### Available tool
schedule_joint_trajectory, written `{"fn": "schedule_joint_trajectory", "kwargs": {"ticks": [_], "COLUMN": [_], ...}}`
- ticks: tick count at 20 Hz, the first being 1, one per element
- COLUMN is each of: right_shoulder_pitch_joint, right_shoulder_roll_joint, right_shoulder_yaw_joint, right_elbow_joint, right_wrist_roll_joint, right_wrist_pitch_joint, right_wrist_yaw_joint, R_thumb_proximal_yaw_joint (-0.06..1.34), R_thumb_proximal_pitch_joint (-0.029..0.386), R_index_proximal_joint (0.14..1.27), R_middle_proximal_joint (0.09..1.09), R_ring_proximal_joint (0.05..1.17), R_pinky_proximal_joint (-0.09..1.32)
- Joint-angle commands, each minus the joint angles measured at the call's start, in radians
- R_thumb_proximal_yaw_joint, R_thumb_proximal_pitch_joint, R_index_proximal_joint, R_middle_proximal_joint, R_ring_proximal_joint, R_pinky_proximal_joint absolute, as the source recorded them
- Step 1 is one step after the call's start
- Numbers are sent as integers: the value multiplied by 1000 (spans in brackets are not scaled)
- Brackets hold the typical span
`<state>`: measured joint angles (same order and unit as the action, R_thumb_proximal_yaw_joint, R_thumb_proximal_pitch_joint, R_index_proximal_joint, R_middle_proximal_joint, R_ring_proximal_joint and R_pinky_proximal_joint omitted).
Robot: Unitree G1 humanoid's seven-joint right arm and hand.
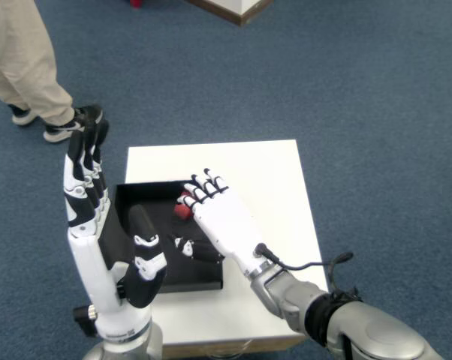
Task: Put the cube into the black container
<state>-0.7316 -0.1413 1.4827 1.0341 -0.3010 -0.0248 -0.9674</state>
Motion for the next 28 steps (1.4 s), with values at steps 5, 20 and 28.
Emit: {"fn": "schedule_joint_trajectory", "kwargs": {"ticks": [5,20,28], "right_shoulder_pitch_joint": [-54,307,344], "right_shoulder_roll_joint": [-8,-443,-428], "right_shoulder_yaw_joint": [-32,-340,-343], "right_elbow_joint": [-31,-358,-140], "right_wrist_roll_joint": [22,589,717], "right_wrist_pitch_joint": [13,-1324,-1459], "right_wrist_yaw_joint": [-42,-125,-118], "R_thumb_proximal_yaw_joint": [360,-1,-6], "R_thumb_proximal_pitch_joint": [89,244,224], "R_index_proximal_joint": [488,390,394], "R_middle_proximal_joint": [228,322,308], "R_ring_proximal_joint": [183,336,309], "R_pinky_proximal_joint": [78,297,225]}}
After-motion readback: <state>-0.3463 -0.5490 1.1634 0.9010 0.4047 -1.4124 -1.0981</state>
